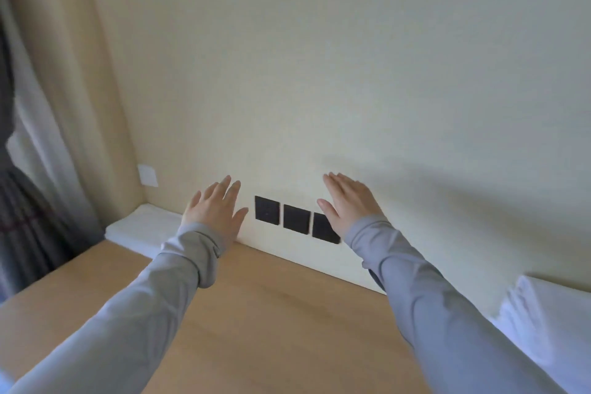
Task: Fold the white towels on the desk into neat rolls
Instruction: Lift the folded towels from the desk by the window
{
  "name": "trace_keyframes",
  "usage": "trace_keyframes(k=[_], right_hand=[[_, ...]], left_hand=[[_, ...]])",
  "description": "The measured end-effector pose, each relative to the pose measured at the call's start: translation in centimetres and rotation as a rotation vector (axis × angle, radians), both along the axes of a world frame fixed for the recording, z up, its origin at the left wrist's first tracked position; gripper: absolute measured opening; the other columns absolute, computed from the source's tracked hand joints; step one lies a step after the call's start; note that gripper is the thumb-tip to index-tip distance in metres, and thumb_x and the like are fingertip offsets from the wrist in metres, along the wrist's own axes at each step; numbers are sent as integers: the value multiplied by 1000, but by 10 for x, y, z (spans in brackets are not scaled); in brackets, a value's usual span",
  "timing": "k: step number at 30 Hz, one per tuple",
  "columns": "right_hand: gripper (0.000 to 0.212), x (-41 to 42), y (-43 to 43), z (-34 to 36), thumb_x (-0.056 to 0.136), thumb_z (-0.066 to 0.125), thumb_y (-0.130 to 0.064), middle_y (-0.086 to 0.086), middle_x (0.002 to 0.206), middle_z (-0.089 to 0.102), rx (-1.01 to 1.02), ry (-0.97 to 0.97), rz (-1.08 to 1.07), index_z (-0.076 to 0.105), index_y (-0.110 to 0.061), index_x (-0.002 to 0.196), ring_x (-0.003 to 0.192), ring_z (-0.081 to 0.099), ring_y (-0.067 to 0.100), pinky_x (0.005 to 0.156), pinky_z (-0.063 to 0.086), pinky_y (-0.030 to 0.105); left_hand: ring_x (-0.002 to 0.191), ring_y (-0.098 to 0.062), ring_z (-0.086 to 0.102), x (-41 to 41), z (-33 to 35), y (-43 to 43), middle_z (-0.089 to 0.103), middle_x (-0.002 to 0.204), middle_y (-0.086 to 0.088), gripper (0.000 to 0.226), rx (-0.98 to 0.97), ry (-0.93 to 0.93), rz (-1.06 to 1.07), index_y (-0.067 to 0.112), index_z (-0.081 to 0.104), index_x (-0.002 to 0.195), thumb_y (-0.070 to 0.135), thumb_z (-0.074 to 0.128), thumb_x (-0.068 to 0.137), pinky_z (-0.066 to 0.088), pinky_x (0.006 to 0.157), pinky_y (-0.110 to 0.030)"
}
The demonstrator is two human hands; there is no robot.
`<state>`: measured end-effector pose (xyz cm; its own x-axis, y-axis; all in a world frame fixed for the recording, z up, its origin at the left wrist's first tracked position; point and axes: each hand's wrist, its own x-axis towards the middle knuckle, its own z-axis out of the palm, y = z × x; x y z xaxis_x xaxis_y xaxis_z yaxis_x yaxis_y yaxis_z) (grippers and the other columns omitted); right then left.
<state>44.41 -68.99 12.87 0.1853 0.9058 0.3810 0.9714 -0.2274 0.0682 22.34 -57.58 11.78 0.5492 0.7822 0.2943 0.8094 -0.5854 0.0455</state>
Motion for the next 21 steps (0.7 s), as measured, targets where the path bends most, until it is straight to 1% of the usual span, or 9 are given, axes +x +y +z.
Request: trace_keyframes(k=[5, 9, 11, 13, 17, 19, 21], right_hand=[[51, -111, 85, 5, 99, 32, -34, 2, 151, 30, 41, 7, 129, 26, -11, 144, 141, 23, 16, 113, 19, 35], [51, -174, 139, 6, 98, 33, -32, 2, 152, 29, 29, 5, 196, 25, -12, 145, 141, 22, 16, 114, 17, 37], [51, -186, 156, 6, 98, 32, -33, 2, 152, 29, 29, -11, 192, 25, -13, 145, 141, 22, 15, 114, 16, 38], [52, -197, 178, 6, 98, 33, -33, 3, 151, 31, 33, -15, 196, 26, -12, 145, 141, 24, 17, 114, 19, 38], [53, -212, 218, 4, 97, 38, -33, 9, 144, 41, 51, -5, 192, 29, -8, 143, 134, 36, 22, 103, 30, 37], [53, -219, 239, -4, 97, 40, -33, 10, 141, 44, 59, 28, 190, 30, -7, 142, 131, 39, 23, 100, 32, 36], [53, -226, 260, -18, 97, 40, -33, 11, 141, 45, 75, 66, 188, 32, -7, 142, 130, 40, 24, 100, 32, 35]], left_hand=[[143, -19, 18, -140, 11, 61, 12, 158, 2, 58, 62, 11, 175, 19, 14, 150, 43, 28, 99, 16, 116, -35], [142, -17, 18, -216, 10, 94, 17, 156, 2, 56, 93, 8, 250, 18, 21, 147, 42, 32, 98, 17, 115, -35], [140, -17, 21, -236, 13, 108, 21, 154, 1, 54, 125, 21, 265, 18, 24, 146, 41, 33, 98, 19, 113, -35], [138, -17, 24, -254, 17, 126, 25, 151, 1, 52, 140, 2, 283, 18, 27, 144, 39, 36, 98, 21, 111, -35], [137, -17, 27, -269, 17, 157, 29, 149, 2, 52, 154, -26, 285, 18, 27, 144, 39, 38, 97, 23, 109, -34], [137, -17, 27, -271, 12, 174, 28, 149, 2, 53, 148, -38, 278, 18, 26, 145, 39, 37, 98, 22, 110, -34], [138, -17, 26, -273, 5, 196, 27, 151, 1, 54, 146, -25, 261, 18, 24, 146, 40, 35, 98, 22, 111, -34]])
